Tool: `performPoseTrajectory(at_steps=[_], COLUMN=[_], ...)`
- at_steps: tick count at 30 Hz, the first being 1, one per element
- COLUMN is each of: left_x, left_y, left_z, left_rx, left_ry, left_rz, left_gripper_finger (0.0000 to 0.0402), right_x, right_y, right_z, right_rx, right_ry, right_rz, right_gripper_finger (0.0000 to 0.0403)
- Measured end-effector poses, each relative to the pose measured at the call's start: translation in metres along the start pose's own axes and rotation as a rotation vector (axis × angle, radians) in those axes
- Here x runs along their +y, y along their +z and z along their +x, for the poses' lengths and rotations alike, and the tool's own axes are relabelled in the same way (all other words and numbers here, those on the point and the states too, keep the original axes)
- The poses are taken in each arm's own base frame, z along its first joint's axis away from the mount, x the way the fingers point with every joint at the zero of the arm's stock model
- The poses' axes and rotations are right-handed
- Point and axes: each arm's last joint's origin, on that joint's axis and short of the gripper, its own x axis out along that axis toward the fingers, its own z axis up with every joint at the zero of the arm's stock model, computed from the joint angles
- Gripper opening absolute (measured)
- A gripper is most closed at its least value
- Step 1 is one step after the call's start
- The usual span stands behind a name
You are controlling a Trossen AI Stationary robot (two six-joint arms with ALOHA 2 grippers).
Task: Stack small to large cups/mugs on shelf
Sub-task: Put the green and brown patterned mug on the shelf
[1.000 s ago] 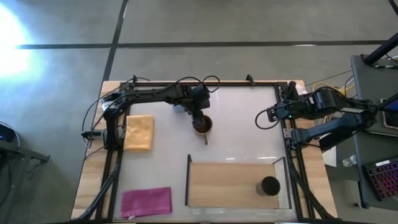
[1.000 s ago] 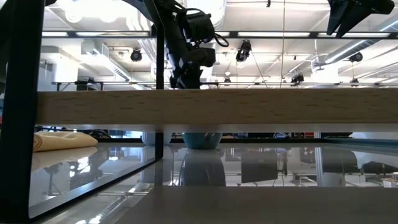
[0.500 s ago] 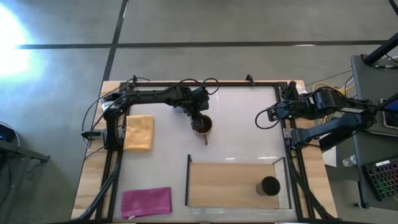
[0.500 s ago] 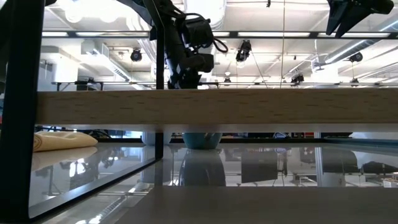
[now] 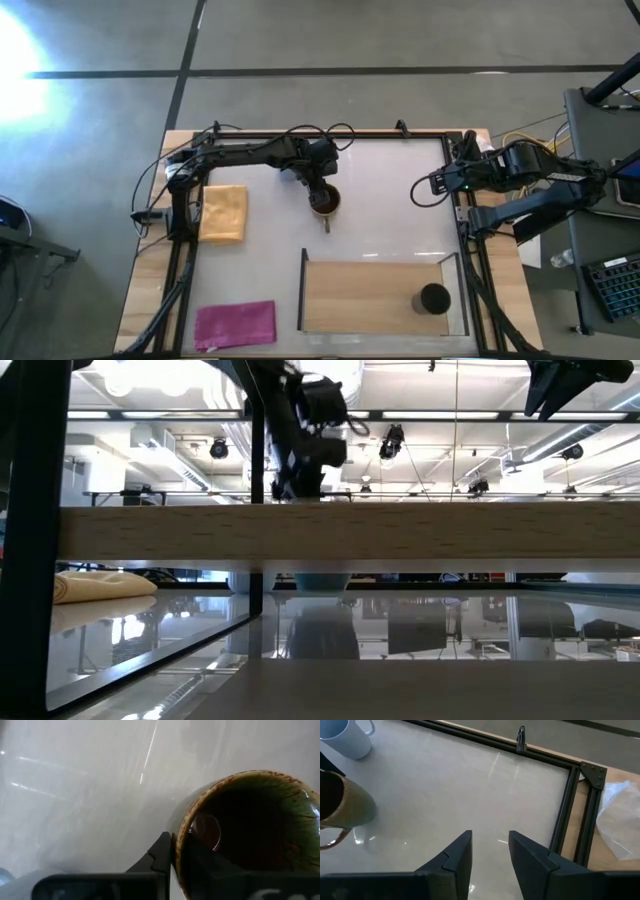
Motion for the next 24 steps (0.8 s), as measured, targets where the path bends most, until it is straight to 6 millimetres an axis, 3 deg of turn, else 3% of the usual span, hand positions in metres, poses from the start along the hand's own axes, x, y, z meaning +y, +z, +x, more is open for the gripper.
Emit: performPoseTrajectory(at_steps=[6,11,24], left_x=[-0.022,-0.053,-0.138], left_y=[0.023,0.034,0.021], left_z=[-0.045,-0.072,-0.083], left_rx=[-0.075,-0.148,-0.169], left_ry=[-0.027,-0.078,-0.210], left_rz=[-0.001,0.009,0.014], left_gripper_finger=[0.0012,0.0012,0.0012], right_x=[0.000,0.000,-0.024], right_y=[0.000,-0.001,-0.012], right_z=[0.000,0.000,-0.003], right_rx=[0.000,0.035,0.096], right_ry=[0.000,0.018,0.087], right_rz=[0.001,0.002,0.086], right_gripper_finger=[0.0120,0.0121,0.0121])
